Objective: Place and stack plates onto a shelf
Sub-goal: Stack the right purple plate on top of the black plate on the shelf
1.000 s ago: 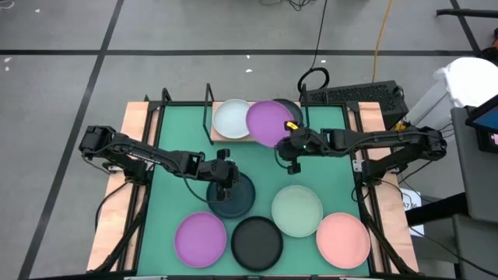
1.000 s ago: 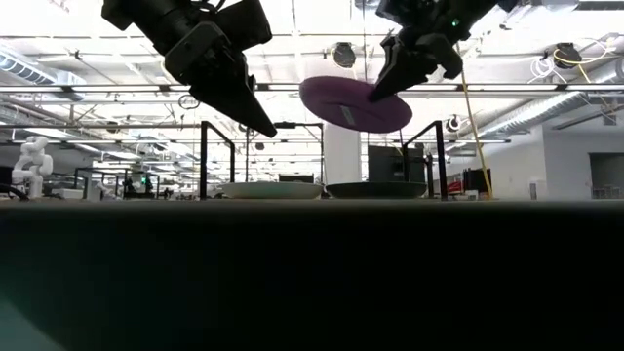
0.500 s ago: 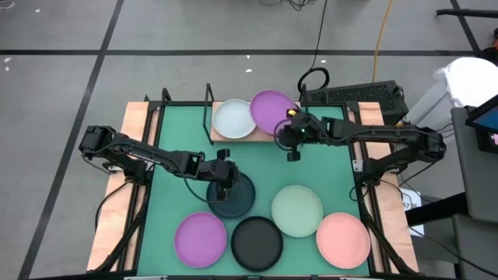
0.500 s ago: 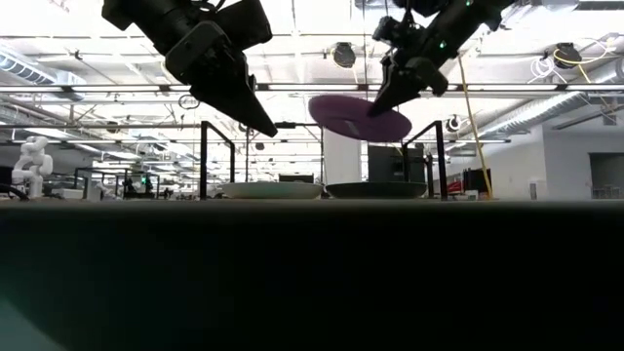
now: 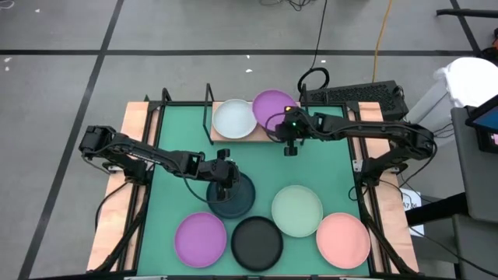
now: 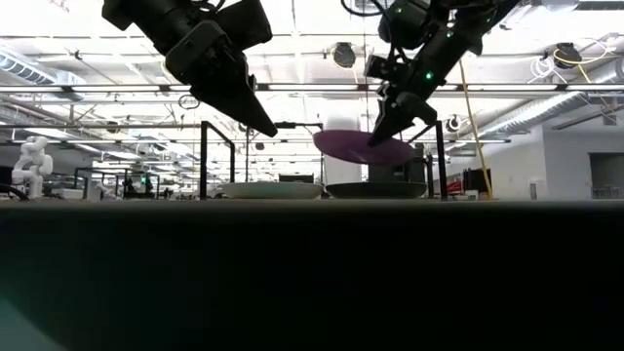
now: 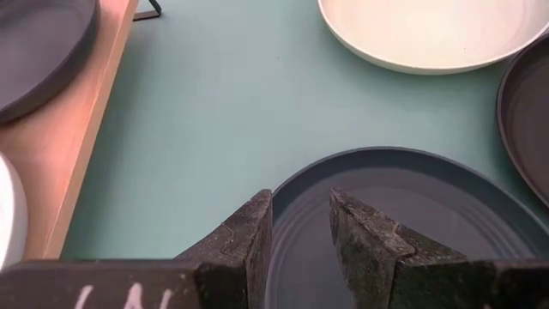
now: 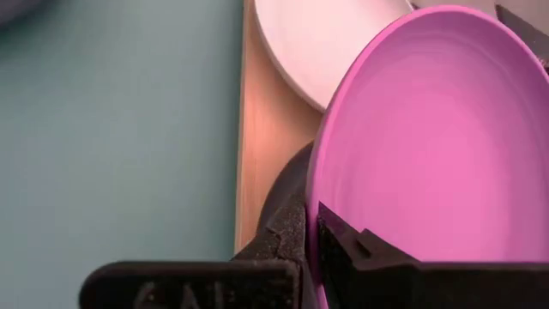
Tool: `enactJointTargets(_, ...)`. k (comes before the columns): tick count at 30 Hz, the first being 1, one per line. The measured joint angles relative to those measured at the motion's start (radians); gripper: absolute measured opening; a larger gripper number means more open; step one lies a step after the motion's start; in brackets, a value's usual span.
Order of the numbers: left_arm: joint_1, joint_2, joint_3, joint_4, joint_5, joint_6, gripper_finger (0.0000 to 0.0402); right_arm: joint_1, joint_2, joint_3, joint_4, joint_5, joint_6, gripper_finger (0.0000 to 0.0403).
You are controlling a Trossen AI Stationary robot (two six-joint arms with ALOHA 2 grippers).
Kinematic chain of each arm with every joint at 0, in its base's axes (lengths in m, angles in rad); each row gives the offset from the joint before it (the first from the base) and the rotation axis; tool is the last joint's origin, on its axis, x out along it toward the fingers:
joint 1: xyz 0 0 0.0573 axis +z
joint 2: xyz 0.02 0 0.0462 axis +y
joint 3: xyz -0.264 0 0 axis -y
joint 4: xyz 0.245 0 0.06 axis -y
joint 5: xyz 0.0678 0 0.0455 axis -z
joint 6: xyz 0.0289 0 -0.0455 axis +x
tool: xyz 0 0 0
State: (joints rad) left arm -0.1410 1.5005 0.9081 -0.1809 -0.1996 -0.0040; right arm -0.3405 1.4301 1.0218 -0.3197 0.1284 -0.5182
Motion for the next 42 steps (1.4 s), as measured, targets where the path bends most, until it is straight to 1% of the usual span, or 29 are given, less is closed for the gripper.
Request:
enactJointTargets(11, 0.0, 0.0, 0.0, -0.002, 0.0, 0.0, 0.0124, -0.021, 0.054, 0.0, -0.036, 0.0, 0.001, 0.0002)
enactJointTargets(20, 0.0, 0.0, 0.0, -0.001, 0.0, 0.0, 0.0124, -0.021, 0.054, 0.0, -0.06, 0.0, 0.006, 0.0002)
enactJointTargets(26, 0.0, 0.0, 0.0, -0.001, 0.0, -0.006, 0.0124, -0.021, 0.054, -0.026, -0.059, 0.001, 0.005, 0.0002)
enactJointTargets(31, 0.0, 0.0, 0.0, -0.001, 0.0, -0.005, 0.0124, -0.021, 0.054, -0.048, -0.045, 0.001, 0.006, 0.0002)
enactJointTargets(42, 0.0, 0.0, 0.0, 0.001, 0.0, -0.002, 0.0124, -0.024, 0.054, -0.049, -0.022, 0.001, 0.006, 0.0002)
